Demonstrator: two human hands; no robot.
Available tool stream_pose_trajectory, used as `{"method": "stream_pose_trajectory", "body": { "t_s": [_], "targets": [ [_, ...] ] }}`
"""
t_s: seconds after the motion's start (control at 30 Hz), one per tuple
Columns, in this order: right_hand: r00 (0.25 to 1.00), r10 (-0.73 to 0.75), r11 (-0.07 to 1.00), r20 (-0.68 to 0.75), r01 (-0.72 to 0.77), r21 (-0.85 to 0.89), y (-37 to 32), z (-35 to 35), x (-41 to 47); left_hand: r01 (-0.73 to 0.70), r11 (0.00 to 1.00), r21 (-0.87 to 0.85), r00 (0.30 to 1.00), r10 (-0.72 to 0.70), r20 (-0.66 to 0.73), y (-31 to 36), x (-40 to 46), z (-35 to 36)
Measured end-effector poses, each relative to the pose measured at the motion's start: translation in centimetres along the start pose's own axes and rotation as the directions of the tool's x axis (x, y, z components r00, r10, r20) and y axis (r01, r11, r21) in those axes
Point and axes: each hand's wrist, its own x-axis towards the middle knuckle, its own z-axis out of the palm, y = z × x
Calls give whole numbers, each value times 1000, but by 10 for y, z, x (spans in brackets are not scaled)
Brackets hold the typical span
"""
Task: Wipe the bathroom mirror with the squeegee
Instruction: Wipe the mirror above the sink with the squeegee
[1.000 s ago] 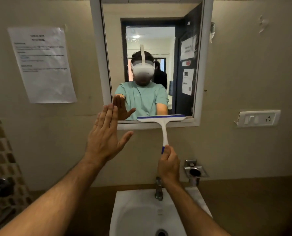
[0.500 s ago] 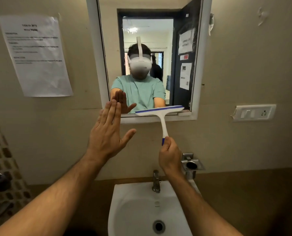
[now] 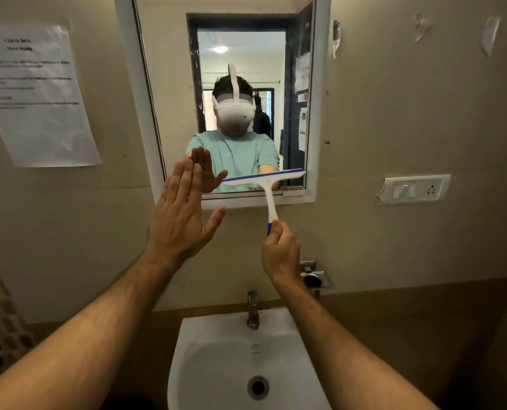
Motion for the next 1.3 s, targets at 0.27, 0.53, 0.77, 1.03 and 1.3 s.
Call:
{"method": "stream_pose_trajectory", "body": {
  "t_s": [0.27,0.53,0.77,1.03,1.3],
  "targets": [
    [998,-61,998,34,61,-7,-24,2,-1,28,998,65,1000,-28,5,-12,-1,-3],
    [999,23,1000,-37,-23,21,-35,37,-10,46,996,73,999,-47,13,-50,-13,-18],
    [1000,-6,1000,-18,6,15,-39,67,-39,34,994,101,999,-36,23,-81,-23,-21],
    [997,-63,998,-44,64,22,-76,88,-12,64,995,75,998,-65,1,-97,-21,-21],
    [1000,1,1000,-9,-1,11,-27,98,-55,112,990,82,994,-113,9,-110,-31,-10]
  ]
}}
